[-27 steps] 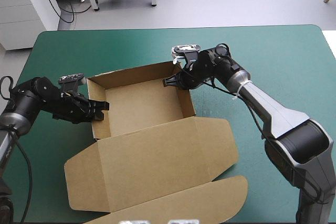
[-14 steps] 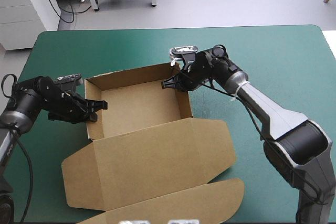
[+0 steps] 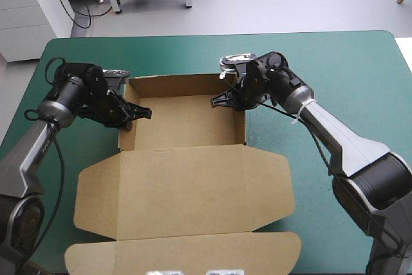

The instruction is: Fold the box

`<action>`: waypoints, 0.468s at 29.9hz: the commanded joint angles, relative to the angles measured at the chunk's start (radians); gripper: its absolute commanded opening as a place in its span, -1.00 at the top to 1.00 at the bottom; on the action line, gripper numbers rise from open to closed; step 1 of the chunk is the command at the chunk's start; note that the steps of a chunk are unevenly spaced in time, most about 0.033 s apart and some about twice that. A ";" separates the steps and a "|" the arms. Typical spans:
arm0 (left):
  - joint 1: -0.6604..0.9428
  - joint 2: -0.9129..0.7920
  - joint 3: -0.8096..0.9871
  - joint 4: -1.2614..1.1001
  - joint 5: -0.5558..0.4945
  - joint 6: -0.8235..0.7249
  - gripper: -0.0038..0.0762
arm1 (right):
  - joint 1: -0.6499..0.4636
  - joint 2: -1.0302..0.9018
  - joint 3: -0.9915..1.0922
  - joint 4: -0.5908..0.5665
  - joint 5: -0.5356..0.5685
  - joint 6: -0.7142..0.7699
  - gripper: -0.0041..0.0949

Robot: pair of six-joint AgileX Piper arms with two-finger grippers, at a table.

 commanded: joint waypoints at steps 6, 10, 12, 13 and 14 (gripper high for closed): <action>-0.111 0.051 -0.102 0.090 -0.045 -0.006 0.92 | -0.034 -0.085 -0.027 -0.036 0.057 -0.034 0.95; -0.129 0.068 -0.107 0.099 -0.040 -0.006 0.92 | -0.035 -0.085 -0.027 -0.050 0.059 -0.032 0.95; -0.129 0.077 -0.107 0.078 -0.042 -0.012 0.92 | -0.035 -0.085 -0.027 -0.080 0.079 -0.024 0.95; -0.129 0.079 -0.107 0.076 -0.042 -0.012 0.92 | -0.035 -0.085 -0.027 -0.093 0.094 -0.024 0.95; -0.129 0.082 -0.107 0.071 -0.040 -0.015 0.92 | -0.035 -0.085 -0.027 -0.097 0.103 -0.024 0.95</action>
